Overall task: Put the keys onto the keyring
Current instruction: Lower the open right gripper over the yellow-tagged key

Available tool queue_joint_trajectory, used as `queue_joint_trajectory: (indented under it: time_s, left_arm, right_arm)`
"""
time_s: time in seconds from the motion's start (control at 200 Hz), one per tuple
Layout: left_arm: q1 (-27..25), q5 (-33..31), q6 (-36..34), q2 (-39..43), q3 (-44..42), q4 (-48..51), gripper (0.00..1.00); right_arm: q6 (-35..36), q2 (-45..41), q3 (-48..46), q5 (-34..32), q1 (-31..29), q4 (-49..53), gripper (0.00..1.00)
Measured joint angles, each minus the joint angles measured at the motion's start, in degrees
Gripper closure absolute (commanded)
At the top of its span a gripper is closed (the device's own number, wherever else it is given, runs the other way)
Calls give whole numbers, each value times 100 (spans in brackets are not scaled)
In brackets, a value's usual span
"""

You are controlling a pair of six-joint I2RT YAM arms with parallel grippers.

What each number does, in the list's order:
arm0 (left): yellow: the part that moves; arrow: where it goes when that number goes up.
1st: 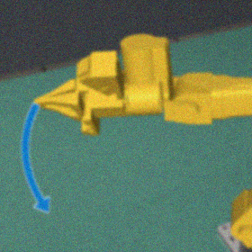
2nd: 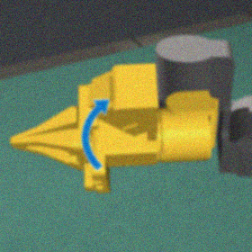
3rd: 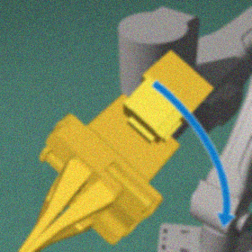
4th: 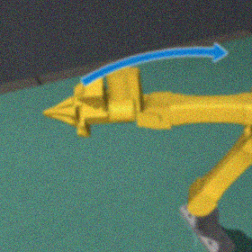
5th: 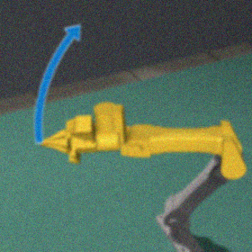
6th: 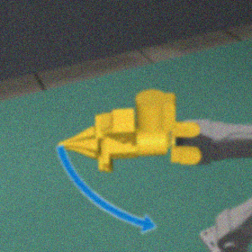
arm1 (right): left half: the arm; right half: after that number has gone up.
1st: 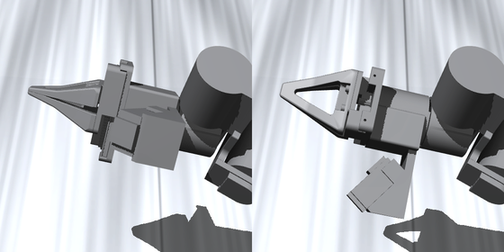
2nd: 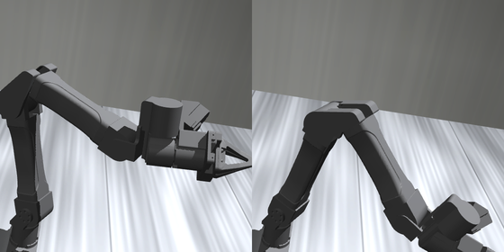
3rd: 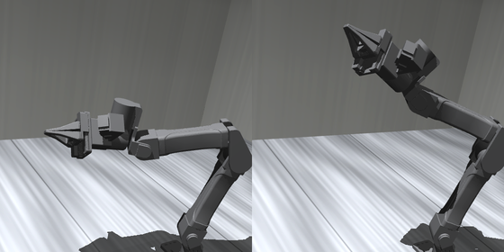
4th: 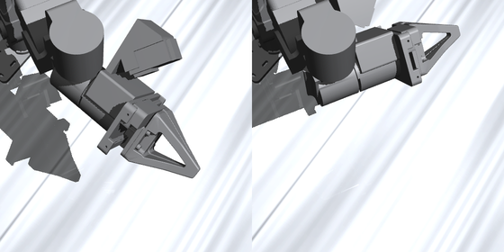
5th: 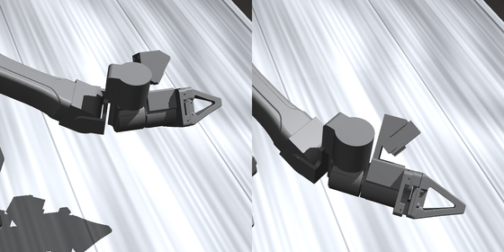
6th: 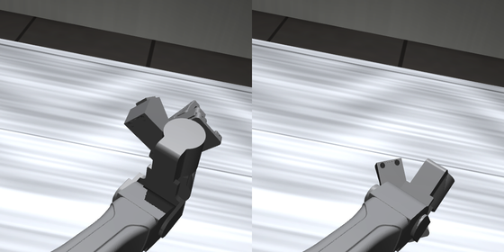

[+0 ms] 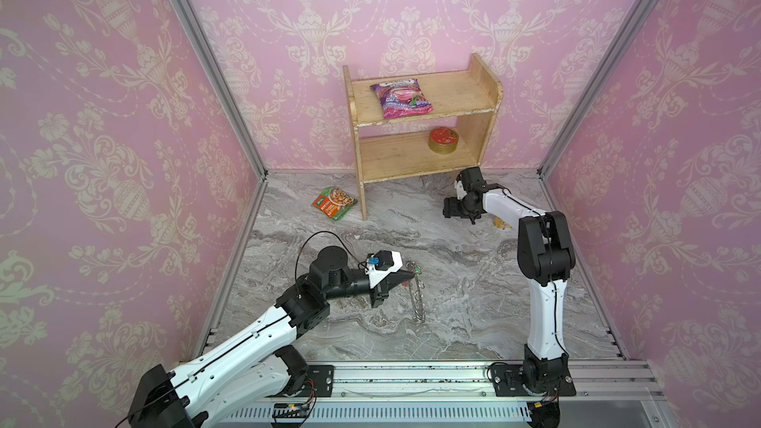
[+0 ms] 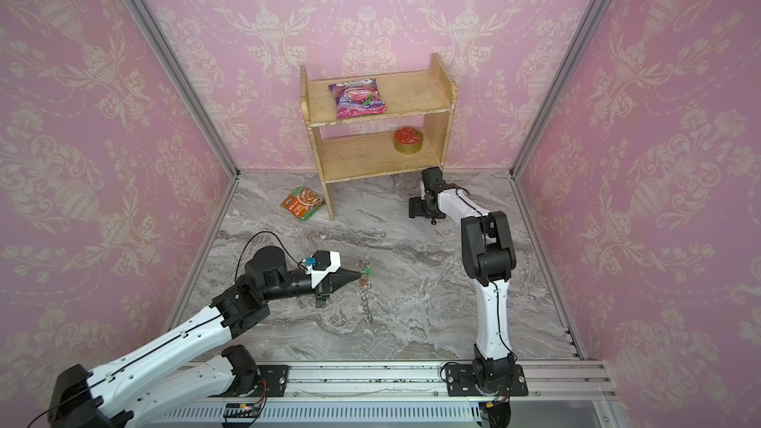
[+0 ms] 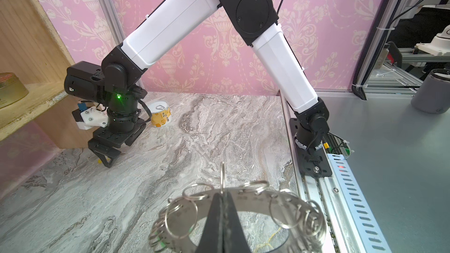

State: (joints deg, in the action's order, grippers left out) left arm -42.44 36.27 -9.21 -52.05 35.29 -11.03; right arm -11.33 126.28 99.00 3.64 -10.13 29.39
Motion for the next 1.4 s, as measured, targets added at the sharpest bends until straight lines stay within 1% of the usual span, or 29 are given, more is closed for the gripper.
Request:
queue_joint_trajectory:
  time_s: [0.29, 0.5, 0.646, 0.891, 1.101, 1.196, 1.401]
  left_arm:
    - [129, 136, 144, -201, 0, -177, 100]
    - [153, 238, 216, -280, 0, -223, 100]
    - [175, 243, 262, -286, 0, -227, 100]
    - [184, 245, 273, -286, 0, -225, 100]
    - [184, 247, 275, -286, 0, -225, 100]
    - [184, 245, 275, -286, 0, -225, 100]
    - [186, 247, 278, -302, 0, -225, 100]
  right_arm:
    - [136, 675, 1381, 149, 90, 605, 12]
    - [236, 1008, 2031, 221, 90, 1047, 12]
    - [236, 1108, 2223, 348, 90, 1191, 12]
    - [229, 1117, 2245, 525, 90, 1241, 11]
    - [175, 1102, 2140, 636, 90, 1088, 14]
    - [85, 975, 1821, 647, 90, 726, 14]
    - [-68, 529, 516, 625, 81, 63, 15]
